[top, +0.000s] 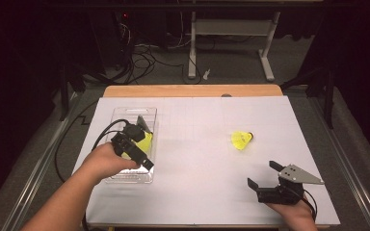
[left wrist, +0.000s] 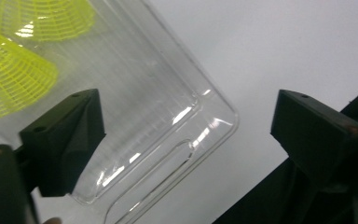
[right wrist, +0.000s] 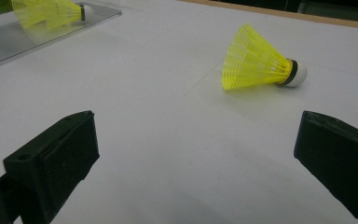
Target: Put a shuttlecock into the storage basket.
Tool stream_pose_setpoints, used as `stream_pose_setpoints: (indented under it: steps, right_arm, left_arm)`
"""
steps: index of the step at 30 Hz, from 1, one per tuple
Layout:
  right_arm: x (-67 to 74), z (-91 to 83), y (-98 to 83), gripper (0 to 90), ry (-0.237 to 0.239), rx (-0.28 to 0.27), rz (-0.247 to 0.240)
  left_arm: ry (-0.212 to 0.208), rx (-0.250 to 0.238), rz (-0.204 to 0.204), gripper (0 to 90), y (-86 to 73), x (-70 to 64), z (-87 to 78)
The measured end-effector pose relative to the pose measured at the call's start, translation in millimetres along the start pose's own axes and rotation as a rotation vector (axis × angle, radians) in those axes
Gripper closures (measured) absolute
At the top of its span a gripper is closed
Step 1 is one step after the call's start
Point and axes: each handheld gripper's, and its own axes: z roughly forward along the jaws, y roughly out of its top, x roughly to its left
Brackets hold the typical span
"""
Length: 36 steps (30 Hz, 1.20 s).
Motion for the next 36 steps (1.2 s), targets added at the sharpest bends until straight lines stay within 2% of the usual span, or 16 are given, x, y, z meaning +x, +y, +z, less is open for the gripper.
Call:
stream_pose_setpoints:
  steps: [4, 7, 15, 23, 29, 36]
  right_arm:
    - [0.4, 0.6, 0.7, 0.5, 0.002, 0.000, -0.008]
    - [0.7, 0.7, 0.9, 0.5, 0.004, -0.002, -0.010]
    - [-0.3, 1.2, 0.3, 0.5, 0.005, -0.007, 0.001]
    - [-0.4, 3.6, 1.7, 0.5, -0.006, -0.024, -0.005]
    - [-0.3, 4.6, 3.7, 0.5, -0.046, -0.039, 0.002]
    - [1.5, 5.9, 7.5, 0.5, -0.051, -0.043, 0.004]
  left_arm:
    - [0.011, 0.011, 0.021, 0.7, 8.0, -10.8, -1.2]
    - [0.010, -0.002, 0.045, 0.5, 14.3, -20.3, -2.5]
    - [0.008, 0.007, 0.095, 0.5, 31.7, -40.1, 2.6]
    - [-0.007, 0.008, 0.114, 0.5, 39.6, -40.5, 11.6]
    - [-0.017, 0.021, 0.128, 0.5, 39.0, -38.9, 20.0]
    - [-0.041, 0.011, 0.137, 0.5, 39.2, -38.2, 24.0]
